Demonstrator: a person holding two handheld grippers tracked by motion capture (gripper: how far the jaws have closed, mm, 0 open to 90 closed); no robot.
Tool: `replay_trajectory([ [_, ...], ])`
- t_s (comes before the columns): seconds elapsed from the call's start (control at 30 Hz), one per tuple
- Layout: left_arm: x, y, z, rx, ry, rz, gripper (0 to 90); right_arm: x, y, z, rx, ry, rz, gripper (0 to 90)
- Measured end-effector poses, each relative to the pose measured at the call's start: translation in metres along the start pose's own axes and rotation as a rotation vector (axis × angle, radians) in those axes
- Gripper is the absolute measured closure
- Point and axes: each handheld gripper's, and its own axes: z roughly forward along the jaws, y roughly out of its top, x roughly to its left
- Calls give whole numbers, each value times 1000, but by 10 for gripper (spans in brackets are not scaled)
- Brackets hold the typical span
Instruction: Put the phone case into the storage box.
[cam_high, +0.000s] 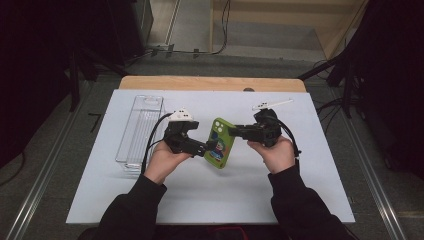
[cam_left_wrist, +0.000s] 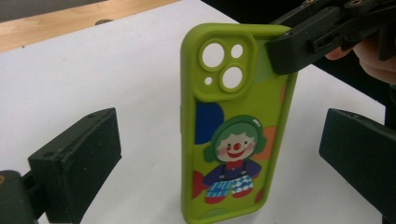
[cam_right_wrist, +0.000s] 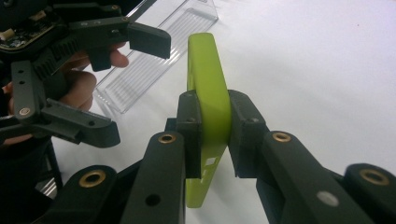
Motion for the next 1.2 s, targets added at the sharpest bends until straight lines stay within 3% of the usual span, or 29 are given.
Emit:
replay_trajectory([
  [0.07, -1, 0, 0, -8, 8, 4, 0, 0, 1, 1, 1, -3, 0, 748],
  [0.17, -3, -1, 2, -2, -19, 12, 0, 1, 3, 2, 0, -2, 1, 748],
  [0.23, -6, -1, 5, -6, 7, 29, 0, 3, 3, 4, 0, -6, -5, 748],
  [0.4, -8, -3, 9, 13, 34, 27, 0, 7, 5, 6, 4, -29, -7, 748],
  [0.5, -9, -4, 12, 3, 35, 27, 0, 9, 5, 8, 2, -31, -6, 748],
  [0.8, -16, -5, 20, 12, 88, 46, 0, 16, 5, 11, 3, -26, -19, 748],
  [1.2, -20, -6, 28, 9, 106, 41, 0, 25, 5, 14, 12, -16, -29, 748],
])
